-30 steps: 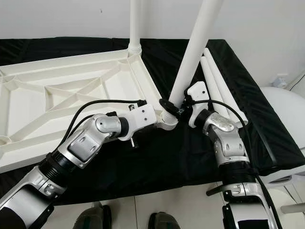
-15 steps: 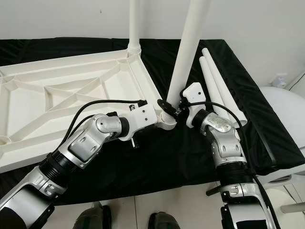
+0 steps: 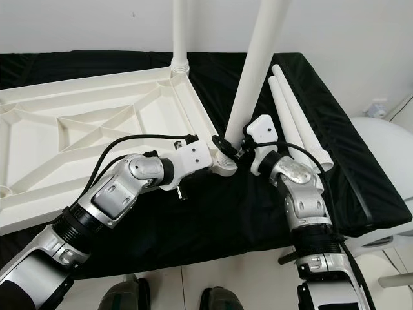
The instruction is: Building children table
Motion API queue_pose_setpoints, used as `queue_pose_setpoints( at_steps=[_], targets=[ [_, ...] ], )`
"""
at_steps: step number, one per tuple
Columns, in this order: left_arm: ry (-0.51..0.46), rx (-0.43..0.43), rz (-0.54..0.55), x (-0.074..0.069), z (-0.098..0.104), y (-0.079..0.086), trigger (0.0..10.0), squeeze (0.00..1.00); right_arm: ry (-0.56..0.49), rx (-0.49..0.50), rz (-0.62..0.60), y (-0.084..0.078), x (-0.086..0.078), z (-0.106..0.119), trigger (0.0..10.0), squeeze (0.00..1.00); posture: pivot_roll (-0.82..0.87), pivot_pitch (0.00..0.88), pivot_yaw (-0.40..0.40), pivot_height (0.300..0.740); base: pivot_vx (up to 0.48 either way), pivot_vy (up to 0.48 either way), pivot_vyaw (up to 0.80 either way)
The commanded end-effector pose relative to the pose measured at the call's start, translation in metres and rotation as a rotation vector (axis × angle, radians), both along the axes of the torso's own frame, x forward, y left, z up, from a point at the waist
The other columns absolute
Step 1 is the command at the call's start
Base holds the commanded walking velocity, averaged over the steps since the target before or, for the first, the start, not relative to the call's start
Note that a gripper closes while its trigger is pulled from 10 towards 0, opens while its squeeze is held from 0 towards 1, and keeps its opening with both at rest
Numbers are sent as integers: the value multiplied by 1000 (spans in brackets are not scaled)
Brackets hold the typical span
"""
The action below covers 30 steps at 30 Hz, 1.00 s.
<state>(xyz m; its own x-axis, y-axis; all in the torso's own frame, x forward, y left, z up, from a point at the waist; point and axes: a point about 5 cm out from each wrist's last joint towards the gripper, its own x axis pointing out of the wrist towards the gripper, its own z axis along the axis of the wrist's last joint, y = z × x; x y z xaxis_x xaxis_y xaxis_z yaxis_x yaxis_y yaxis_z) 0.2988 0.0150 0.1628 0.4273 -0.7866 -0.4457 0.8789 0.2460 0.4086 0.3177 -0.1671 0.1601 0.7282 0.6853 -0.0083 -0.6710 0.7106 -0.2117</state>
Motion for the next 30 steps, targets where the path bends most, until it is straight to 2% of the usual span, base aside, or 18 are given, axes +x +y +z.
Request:
queue_pose_setpoints(
  at_steps=[1,7,14,20,22,30],
  targets=[
    [2,2,-2,-2,0,0,10000,0,156,-13,-6,-3,-12,-39,10000,0,25,97,-47,740,0,0,0],
    [2,3,-1,-2,0,0,10000,0,165,30,-26,-6,-13,-39,10000,0,26,97,-45,740,0,0,0],
    [2,6,-2,-1,0,1,10000,0,177,38,-60,-8,-4,-36,10000,0,26,97,-39,740,0,0,0],
    [1,8,-5,-1,0,0,10000,0,198,-25,-52,-4,9,-26,10000,0,26,95,-40,740,0,0,0],
    [2,7,-7,-2,0,0,10000,0,196,-56,-5,1,14,-19,10000,0,26,94,-42,740,0,0,0],
    [1,8,-7,-2,-1,0,10000,0,213,-20,29,8,22,-13,10000,0,32,86,-47,740,0,0,0]
  ],
)
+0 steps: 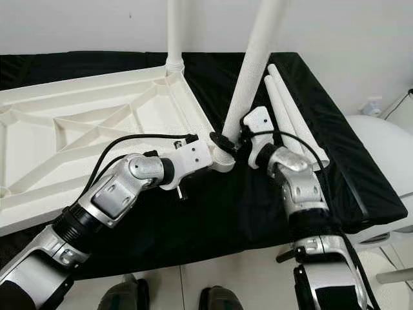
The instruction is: Building children table
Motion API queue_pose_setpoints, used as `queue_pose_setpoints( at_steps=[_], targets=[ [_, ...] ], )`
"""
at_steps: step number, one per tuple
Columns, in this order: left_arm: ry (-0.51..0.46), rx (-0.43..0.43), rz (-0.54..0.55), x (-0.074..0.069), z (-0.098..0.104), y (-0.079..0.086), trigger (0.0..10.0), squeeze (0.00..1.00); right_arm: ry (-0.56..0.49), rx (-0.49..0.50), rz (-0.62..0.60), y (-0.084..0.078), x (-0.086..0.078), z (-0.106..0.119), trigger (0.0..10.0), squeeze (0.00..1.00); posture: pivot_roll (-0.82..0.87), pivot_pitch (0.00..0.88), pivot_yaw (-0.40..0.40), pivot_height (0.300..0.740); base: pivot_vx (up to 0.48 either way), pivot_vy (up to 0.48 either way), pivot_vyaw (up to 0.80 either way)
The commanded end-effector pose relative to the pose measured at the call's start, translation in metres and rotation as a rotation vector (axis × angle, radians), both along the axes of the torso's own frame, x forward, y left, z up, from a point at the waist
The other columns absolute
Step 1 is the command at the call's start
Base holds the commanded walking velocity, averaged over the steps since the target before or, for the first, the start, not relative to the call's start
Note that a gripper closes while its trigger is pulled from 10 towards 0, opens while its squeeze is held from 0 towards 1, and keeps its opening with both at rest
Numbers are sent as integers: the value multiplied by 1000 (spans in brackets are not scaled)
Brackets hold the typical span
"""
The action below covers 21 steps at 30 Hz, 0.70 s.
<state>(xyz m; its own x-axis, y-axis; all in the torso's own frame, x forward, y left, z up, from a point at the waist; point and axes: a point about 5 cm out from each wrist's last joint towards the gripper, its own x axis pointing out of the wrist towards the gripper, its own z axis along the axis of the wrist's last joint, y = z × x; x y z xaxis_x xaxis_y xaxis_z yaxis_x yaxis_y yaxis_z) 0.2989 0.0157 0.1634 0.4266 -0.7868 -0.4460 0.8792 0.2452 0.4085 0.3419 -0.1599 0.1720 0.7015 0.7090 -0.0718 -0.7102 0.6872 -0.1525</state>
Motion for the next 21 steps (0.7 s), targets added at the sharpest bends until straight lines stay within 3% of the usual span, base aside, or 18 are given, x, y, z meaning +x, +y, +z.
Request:
queue_pose_setpoints(
  at_steps=[1,13,21],
  targets=[
    [1,8,-7,-2,-1,-1,10000,0,125,-20,-3,0,-3,-24,10000,0,32,86,-47,740,0,0,0],
    [-1,8,-12,-3,-2,-2,10000,0,210,-23,-17,-6,0,-32,10000,0,25,77,-46,740,0,0,0],
    [-1,5,-14,-4,-1,-3,10000,0,177,-23,-80,-1,2,-34,10000,0,31,82,-51,740,0,0,0]
  ],
)
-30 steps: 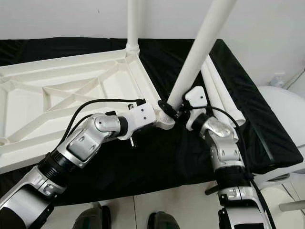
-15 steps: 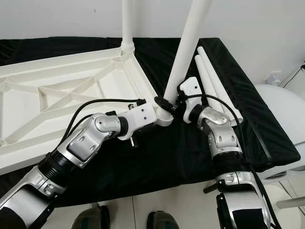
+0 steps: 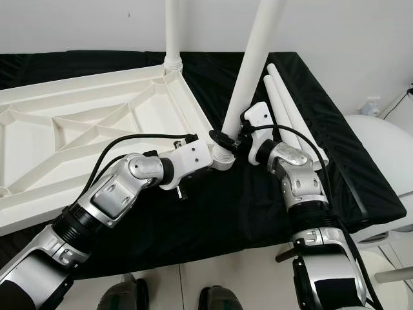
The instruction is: Building children table
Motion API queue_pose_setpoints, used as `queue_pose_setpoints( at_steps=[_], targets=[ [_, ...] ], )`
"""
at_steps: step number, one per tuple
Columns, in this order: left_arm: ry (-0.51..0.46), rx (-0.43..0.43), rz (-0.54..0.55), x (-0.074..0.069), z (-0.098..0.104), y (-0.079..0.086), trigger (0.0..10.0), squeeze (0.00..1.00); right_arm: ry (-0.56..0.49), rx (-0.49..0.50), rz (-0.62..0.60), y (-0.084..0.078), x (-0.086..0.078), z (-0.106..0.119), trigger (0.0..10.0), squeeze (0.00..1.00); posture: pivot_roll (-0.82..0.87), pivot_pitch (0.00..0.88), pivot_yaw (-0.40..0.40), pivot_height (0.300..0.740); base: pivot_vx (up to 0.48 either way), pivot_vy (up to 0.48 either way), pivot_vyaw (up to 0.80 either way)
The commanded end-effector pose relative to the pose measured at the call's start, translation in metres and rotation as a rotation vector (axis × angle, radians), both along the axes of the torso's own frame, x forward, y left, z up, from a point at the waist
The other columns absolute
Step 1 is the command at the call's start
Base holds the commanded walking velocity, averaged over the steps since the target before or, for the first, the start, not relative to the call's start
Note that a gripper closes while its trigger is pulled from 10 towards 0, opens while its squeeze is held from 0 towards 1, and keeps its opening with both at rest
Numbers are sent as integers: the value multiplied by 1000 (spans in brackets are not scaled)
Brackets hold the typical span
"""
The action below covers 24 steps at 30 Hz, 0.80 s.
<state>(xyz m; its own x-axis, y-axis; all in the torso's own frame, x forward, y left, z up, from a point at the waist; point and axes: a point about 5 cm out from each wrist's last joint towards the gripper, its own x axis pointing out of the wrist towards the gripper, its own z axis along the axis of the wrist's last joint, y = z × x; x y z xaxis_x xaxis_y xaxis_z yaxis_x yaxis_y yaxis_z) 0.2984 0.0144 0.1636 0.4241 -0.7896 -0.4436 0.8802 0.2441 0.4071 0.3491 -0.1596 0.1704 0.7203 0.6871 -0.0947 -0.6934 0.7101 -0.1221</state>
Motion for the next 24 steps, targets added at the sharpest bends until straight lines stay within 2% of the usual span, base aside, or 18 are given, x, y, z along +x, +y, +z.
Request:
queue_pose_setpoints(
  at_steps=[1,6,9,19,24],
  targets=[
    [-2,8,-11,-3,-1,-2,10000,0,140,-28,-48,-1,-5,-32,10000,0,31,82,-51,740,0,0,0],
    [-2,8,-7,-3,-2,-1,10000,0,122,-1,-75,5,-10,-35,10000,0,31,84,-50,740,0,0,0],
    [0,7,-7,-3,-2,-1,10000,0,100,58,-121,16,-16,-36,10000,0,24,87,-44,740,0,0,0],
    [0,7,-14,-4,-1,-2,10000,0,59,114,-199,26,-19,-34,10000,0,21,89,-42,740,0,0,0],
    [1,7,-14,-4,-1,-2,10000,0,33,161,-270,38,-21,-31,10000,0,27,90,-47,740,0,0,0]
  ],
)
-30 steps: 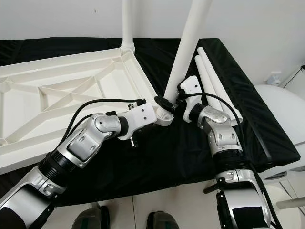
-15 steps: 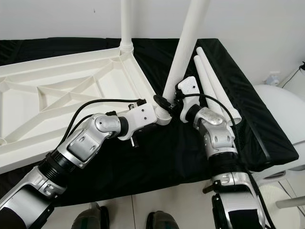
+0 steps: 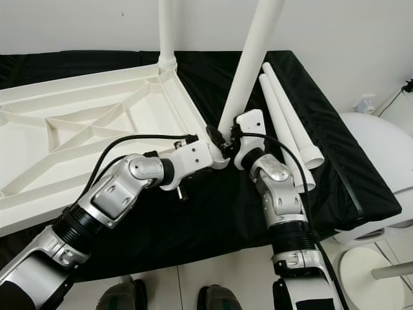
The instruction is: Building children table
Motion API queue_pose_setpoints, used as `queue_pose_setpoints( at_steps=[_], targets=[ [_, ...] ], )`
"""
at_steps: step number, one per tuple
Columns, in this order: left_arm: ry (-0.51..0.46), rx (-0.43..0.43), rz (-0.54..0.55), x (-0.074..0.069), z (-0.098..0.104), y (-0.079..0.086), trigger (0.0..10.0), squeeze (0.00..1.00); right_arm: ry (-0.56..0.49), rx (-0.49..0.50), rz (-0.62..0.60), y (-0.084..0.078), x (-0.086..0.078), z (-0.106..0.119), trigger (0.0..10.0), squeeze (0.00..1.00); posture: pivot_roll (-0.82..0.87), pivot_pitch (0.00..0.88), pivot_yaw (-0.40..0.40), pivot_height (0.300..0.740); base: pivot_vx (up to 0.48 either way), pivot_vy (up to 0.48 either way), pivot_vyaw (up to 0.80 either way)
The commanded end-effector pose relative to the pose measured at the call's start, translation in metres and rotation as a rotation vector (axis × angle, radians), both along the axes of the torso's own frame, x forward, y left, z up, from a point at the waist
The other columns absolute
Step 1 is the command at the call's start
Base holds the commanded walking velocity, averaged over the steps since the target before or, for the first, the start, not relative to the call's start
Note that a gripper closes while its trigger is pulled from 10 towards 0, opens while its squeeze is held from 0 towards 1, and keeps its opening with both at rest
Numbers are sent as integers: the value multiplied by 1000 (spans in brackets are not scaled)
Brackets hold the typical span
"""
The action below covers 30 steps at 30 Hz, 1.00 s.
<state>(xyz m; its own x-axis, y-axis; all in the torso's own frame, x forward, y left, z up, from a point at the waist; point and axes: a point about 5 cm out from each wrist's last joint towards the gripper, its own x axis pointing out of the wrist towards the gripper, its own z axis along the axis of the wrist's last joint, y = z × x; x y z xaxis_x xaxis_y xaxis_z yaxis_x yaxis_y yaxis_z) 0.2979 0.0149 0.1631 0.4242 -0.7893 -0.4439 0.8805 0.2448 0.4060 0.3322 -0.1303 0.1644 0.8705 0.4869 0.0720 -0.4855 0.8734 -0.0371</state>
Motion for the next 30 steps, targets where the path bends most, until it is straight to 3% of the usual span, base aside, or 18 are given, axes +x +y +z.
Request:
queue_pose_setpoints(
  at_steps=[1,3,14,21,30],
  targets=[
    [0,6,-14,-3,-1,-2,10000,0,100,20,-43,14,-5,-23,10000,0,28,90,-47,740,0,0,0],
    [0,6,-14,-3,-1,-2,10000,0,100,20,-43,14,-5,-23,10000,0,28,90,-47,740,0,0,0],
    [-1,5,-16,-4,0,-2,10000,0,41,108,-337,31,-7,-15,10000,0,30,89,-50,740,0,0,0],
    [-1,4,-16,-4,0,-3,10000,0,48,137,-399,43,-9,-14,10000,0,32,87,-51,740,0,0,0],
    [-1,4,-18,-4,-1,-3,10000,0,36,138,-499,45,-14,-15,10000,0,29,78,-56,740,0,0,0]
  ],
)
